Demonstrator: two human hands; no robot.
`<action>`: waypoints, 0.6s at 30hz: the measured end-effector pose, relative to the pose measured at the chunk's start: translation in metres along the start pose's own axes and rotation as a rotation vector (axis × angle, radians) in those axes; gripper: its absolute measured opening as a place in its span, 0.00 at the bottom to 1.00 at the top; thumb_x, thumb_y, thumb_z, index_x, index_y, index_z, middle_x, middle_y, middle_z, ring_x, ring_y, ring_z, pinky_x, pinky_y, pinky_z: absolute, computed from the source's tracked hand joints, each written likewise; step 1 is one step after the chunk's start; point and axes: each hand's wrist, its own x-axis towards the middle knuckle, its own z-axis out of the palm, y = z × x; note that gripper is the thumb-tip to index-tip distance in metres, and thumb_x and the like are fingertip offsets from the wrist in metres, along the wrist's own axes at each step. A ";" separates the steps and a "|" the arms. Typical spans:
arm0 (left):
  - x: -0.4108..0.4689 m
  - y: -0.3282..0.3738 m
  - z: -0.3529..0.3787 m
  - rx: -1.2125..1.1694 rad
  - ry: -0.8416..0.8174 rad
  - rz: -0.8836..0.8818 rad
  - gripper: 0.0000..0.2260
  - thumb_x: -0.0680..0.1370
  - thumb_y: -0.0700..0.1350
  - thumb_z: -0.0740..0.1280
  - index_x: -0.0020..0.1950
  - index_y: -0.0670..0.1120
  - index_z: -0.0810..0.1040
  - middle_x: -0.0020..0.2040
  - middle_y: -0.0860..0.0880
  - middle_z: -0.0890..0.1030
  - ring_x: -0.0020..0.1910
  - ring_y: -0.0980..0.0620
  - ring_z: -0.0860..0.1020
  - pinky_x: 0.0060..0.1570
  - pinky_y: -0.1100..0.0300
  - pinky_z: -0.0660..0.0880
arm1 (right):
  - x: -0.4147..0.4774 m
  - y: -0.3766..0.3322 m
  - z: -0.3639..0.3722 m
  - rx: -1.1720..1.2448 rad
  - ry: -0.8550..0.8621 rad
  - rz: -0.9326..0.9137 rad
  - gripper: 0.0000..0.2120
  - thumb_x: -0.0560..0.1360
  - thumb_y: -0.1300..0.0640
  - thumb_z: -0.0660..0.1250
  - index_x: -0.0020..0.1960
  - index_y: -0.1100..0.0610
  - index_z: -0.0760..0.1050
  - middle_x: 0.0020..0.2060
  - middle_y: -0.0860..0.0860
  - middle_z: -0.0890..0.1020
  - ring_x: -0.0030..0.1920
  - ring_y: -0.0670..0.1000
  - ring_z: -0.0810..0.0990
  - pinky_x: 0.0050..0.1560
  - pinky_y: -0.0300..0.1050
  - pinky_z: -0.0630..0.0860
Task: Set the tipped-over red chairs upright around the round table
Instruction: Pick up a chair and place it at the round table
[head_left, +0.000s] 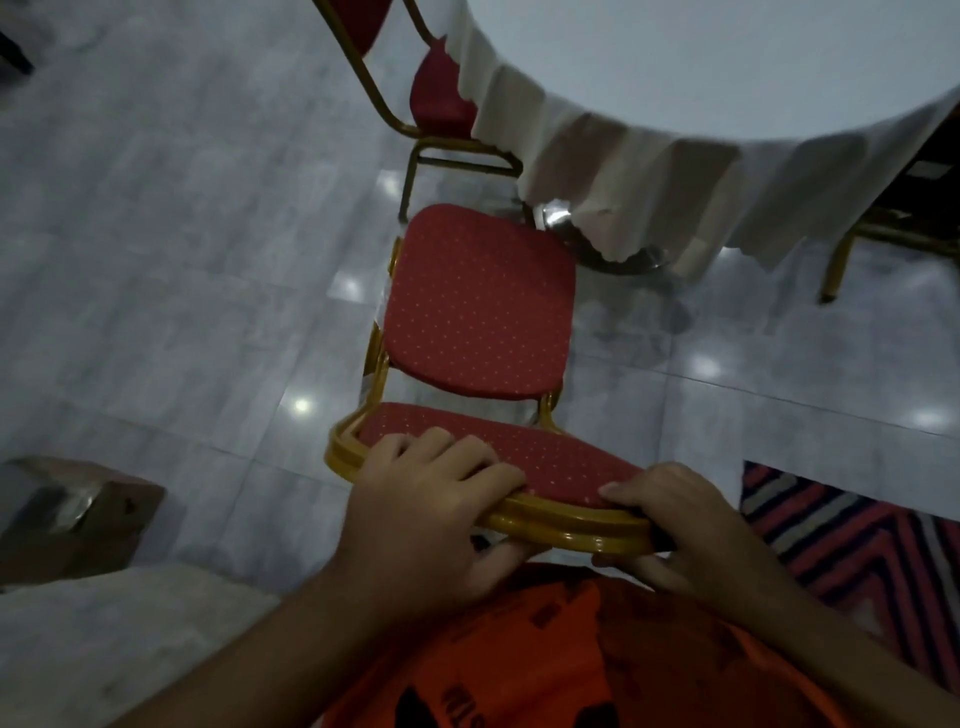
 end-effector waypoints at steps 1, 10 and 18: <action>-0.002 0.001 0.004 -0.008 0.039 0.016 0.20 0.74 0.69 0.66 0.52 0.55 0.84 0.47 0.56 0.83 0.45 0.53 0.79 0.44 0.52 0.73 | 0.004 -0.001 0.003 -0.041 -0.009 -0.020 0.22 0.69 0.44 0.75 0.57 0.56 0.80 0.47 0.50 0.83 0.47 0.51 0.82 0.46 0.53 0.80; 0.025 -0.005 0.033 -0.069 0.314 -0.073 0.21 0.73 0.68 0.71 0.41 0.50 0.83 0.37 0.54 0.81 0.35 0.50 0.78 0.32 0.51 0.72 | 0.045 -0.009 -0.013 -0.099 0.173 0.077 0.14 0.72 0.44 0.70 0.53 0.51 0.81 0.45 0.44 0.81 0.48 0.47 0.77 0.48 0.47 0.71; 0.058 -0.003 0.054 -0.242 0.353 -0.079 0.23 0.71 0.69 0.73 0.40 0.49 0.82 0.36 0.54 0.79 0.36 0.54 0.75 0.34 0.54 0.72 | 0.049 0.003 -0.041 -0.183 0.226 0.091 0.16 0.73 0.39 0.68 0.49 0.51 0.81 0.42 0.44 0.78 0.44 0.46 0.74 0.45 0.45 0.65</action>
